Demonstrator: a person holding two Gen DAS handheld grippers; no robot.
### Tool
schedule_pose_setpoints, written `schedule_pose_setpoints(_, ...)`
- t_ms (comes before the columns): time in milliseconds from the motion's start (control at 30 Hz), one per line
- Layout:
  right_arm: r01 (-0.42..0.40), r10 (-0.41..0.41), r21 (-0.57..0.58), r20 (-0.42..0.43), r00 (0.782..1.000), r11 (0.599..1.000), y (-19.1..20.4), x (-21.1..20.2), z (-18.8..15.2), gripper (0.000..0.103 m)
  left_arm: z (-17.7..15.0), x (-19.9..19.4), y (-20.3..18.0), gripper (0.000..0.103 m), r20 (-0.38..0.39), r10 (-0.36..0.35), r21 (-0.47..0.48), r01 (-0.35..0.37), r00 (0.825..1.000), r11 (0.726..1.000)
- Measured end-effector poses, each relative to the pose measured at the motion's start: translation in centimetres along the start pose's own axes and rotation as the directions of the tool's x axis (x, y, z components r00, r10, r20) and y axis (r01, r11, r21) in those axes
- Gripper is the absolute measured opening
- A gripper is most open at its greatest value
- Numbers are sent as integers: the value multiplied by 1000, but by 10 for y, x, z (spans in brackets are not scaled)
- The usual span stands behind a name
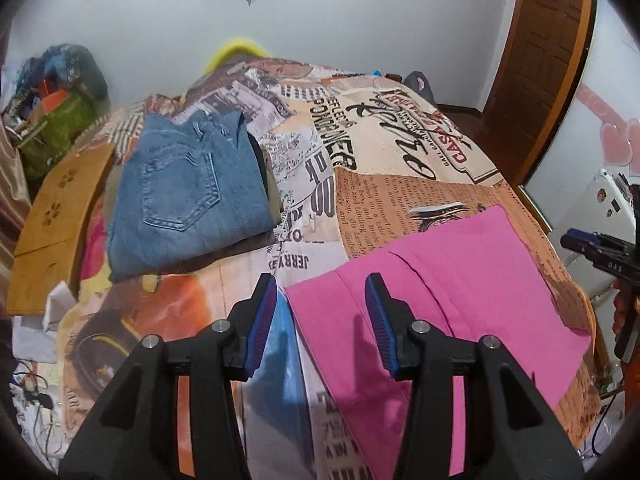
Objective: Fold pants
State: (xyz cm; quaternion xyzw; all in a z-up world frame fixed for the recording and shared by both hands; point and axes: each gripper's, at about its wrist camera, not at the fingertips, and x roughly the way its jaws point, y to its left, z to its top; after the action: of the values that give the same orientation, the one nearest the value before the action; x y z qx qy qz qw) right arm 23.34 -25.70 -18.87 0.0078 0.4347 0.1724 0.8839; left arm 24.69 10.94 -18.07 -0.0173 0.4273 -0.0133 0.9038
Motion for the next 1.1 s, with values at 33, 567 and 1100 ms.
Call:
schedule_pose_setpoints(33,-1,1,0,1,1000,1000,0,5,5,38,0,8,2,46,-9,3,-6,-4,1000,1000)
schedule_pose_setpoints(567,-34,32,-12,-145,989,999,-9,112,48,41,-16,70,24,42,-127,-126,-122,111,984,986)
schedule_pose_setpoints(1100,87,-105,-180,-92,990,980,7,136,46,3,1,79,17,4,-90,-4,-23,2,996,1000)
